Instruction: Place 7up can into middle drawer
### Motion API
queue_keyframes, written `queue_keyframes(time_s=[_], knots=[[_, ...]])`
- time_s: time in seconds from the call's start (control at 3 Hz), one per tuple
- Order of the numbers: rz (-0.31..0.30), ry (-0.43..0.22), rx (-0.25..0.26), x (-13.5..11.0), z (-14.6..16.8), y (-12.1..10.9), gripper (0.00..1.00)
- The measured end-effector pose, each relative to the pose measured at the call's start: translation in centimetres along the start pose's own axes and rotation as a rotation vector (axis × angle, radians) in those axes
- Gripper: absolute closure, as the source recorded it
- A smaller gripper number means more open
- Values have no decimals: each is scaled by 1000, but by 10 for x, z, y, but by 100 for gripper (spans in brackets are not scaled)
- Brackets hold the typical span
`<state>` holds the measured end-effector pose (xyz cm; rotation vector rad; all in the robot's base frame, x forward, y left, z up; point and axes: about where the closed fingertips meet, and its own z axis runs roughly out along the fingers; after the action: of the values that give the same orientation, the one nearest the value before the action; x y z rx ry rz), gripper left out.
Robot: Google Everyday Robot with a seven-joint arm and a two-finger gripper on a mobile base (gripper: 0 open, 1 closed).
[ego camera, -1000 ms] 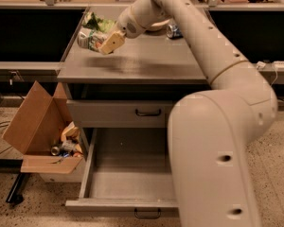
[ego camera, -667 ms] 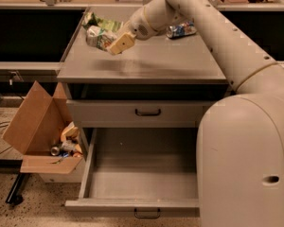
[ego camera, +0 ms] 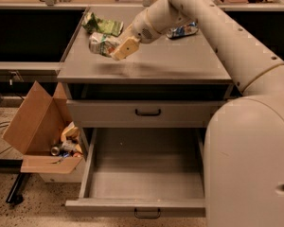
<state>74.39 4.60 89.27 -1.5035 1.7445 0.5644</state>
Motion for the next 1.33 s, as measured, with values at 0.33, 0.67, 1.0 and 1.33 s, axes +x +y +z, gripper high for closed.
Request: queue_keyframes(time_s=[0.33,0.67,1.0,1.33], knots=[[-65,49,-17,17,-33,35,100],[-82,88,-27,33,-50,58,100],[-40,144,-70,65,-50,80,100],[-39,144,-71,65,-50,80,100]])
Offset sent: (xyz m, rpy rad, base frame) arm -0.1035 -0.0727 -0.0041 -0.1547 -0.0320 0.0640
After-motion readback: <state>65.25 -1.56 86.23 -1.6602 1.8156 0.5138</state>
